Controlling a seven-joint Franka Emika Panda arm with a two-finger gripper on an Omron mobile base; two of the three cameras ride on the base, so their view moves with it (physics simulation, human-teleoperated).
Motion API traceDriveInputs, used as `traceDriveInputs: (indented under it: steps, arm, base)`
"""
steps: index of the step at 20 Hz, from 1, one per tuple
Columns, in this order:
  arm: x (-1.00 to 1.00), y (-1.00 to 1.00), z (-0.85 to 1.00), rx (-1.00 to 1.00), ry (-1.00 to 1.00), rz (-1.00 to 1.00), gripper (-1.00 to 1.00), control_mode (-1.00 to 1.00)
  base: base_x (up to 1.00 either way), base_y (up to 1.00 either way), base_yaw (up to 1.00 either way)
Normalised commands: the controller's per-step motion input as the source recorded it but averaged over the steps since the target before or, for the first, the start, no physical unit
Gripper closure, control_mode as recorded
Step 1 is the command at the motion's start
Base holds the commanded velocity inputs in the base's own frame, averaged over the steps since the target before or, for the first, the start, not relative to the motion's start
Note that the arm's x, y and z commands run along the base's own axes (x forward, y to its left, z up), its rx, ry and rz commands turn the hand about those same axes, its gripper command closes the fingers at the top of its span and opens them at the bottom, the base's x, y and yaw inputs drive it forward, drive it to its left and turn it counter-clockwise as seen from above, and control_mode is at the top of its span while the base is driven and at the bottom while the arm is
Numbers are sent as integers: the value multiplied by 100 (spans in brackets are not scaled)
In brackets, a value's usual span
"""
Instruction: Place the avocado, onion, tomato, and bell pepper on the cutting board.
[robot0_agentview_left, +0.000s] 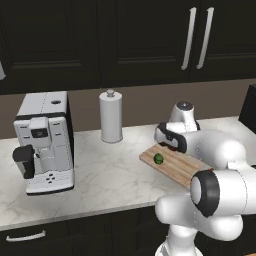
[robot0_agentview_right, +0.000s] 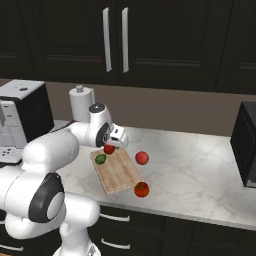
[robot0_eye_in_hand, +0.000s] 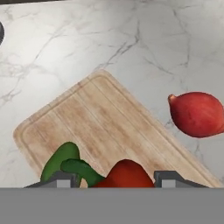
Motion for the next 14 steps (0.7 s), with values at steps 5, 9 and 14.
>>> traceDriveInputs:
  steps: [5, 9, 14]
  arm:
    - [19, -7, -9, 6, 8, 0, 100, -100]
    - [5, -10, -24, 7, 7, 0, 100, -100]
    - [1, -2, -41, 2, 5, 0, 100, -100]
  base:
    - [0, 0, 0]
    - [0, 0, 0]
    - [0, 0, 0]
